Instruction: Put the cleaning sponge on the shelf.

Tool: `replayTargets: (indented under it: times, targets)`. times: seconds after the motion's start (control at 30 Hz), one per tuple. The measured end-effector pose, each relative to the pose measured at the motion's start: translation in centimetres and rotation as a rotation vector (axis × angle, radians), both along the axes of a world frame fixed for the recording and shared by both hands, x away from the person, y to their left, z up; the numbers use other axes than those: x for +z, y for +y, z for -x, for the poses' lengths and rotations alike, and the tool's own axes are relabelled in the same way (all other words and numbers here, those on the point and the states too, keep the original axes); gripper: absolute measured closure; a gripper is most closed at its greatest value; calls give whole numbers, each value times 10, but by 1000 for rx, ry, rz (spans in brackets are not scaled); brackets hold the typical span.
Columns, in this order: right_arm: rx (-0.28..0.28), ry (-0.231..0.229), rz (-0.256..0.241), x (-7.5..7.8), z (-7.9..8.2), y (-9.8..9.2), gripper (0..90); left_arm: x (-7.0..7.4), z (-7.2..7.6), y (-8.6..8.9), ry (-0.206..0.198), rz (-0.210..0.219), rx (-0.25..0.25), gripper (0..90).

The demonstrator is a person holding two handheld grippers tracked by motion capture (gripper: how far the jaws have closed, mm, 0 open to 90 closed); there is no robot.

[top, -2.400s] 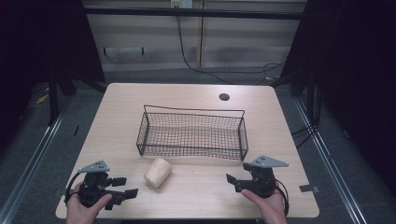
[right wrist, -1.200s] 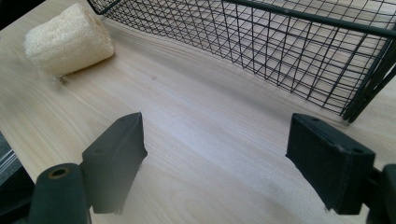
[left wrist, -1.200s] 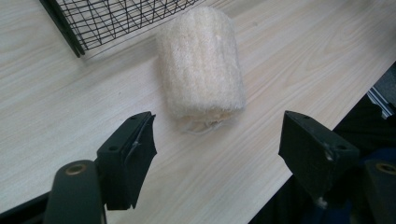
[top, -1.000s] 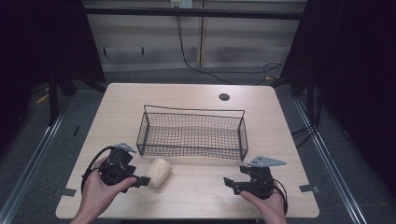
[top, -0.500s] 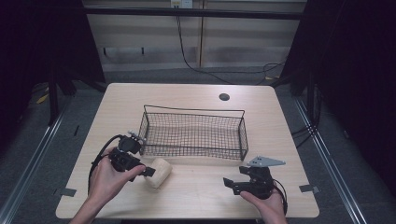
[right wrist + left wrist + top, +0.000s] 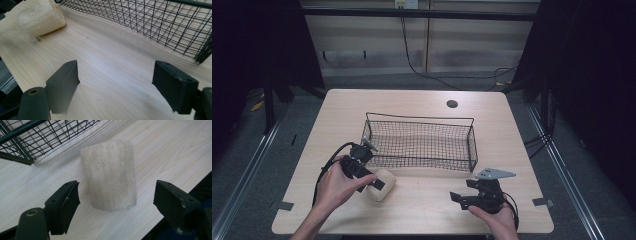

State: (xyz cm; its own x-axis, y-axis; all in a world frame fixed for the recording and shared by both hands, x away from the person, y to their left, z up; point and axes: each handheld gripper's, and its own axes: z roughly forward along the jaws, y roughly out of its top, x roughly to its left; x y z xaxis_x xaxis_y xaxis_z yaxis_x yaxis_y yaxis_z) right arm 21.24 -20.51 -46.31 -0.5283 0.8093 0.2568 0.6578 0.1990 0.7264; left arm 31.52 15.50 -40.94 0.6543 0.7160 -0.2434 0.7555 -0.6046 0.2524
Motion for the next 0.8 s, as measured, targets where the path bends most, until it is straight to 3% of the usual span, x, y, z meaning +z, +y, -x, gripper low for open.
replayTargets:
  times: [0.4, 0.8]
  targets:
    - [26, 9, -2, 0, 1, 2, 204, -17, -8, -10, 34, -41, -9, 219]
    - [29, 16, -2, 0, 0, 2, 203, -29, -10, -22, 61, -112, -32, 208]
